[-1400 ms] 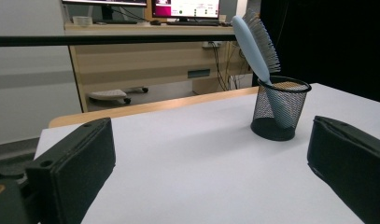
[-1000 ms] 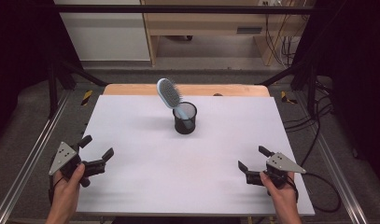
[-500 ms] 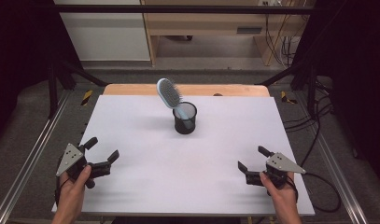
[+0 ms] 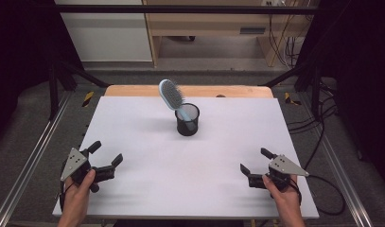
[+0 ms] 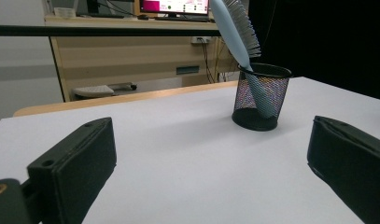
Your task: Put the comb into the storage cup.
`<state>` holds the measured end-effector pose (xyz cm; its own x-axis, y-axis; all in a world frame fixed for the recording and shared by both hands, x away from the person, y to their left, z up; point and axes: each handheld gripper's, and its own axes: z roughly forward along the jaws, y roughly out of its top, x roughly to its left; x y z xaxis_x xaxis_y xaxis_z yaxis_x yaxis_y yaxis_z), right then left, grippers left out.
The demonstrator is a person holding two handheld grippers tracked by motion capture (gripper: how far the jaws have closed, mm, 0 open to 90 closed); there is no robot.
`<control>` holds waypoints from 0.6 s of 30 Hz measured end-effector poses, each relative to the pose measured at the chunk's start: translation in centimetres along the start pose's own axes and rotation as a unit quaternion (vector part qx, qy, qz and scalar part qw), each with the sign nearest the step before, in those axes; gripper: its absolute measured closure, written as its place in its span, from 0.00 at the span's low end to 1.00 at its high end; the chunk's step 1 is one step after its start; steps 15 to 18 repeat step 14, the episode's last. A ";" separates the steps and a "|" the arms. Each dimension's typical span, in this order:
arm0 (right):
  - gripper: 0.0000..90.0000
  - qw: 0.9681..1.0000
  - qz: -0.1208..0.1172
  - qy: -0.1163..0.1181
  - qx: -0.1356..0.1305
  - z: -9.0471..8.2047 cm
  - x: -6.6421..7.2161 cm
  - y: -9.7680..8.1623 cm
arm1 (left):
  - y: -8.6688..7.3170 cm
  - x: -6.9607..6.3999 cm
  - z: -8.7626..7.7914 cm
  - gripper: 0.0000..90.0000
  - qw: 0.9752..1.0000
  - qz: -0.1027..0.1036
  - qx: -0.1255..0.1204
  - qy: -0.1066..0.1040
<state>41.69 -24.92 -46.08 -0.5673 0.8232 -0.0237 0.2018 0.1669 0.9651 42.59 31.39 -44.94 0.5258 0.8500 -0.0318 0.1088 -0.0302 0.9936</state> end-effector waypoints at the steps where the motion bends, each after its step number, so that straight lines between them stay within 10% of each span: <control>1: 0.04 1.000 -0.002 0.000 -0.001 0.0 0.0 0.0 | 0.0 0.0 0.0 0.01 1.000 0.000 0.000 0.000; 18: 0.04 1.000 -0.008 0.005 0.001 0.5 0.3 -0.1 | -0.9 -0.6 0.0 0.01 1.000 -0.011 -0.004 0.003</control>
